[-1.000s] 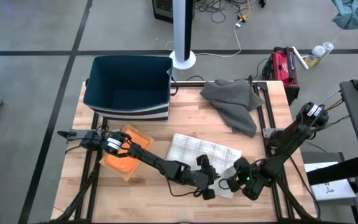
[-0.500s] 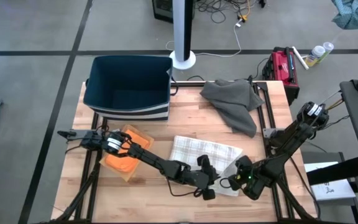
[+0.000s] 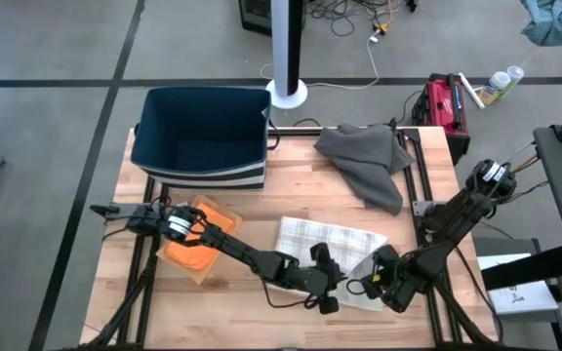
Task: Fold towel
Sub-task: Fold the white patterned kitchen towel
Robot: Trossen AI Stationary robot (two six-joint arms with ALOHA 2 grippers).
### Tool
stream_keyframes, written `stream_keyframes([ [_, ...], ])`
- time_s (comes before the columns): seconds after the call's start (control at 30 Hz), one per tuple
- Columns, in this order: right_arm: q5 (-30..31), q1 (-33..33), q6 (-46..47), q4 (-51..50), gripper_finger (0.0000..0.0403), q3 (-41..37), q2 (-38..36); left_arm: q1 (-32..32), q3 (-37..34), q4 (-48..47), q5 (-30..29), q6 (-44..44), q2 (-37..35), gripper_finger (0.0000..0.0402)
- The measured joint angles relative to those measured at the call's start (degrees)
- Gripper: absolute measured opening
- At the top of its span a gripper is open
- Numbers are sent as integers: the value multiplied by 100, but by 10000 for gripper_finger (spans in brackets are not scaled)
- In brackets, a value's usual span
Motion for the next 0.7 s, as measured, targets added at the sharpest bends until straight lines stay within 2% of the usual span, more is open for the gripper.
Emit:
stream_keyframes([
  [0.27, 27, -19, -40, -88, 0, 2, 9, 0, 1, -4, 2, 0, -2, 3],
  [0.5, -384, -21, 146, -424, 2, 2, 9, 0, 2, 42, 2, 0, -2, 9],
  [0.7, -460, -21, 114, -424, 41, 2, 9, 0, 2, 113, 4, -1, -2, 11],
])
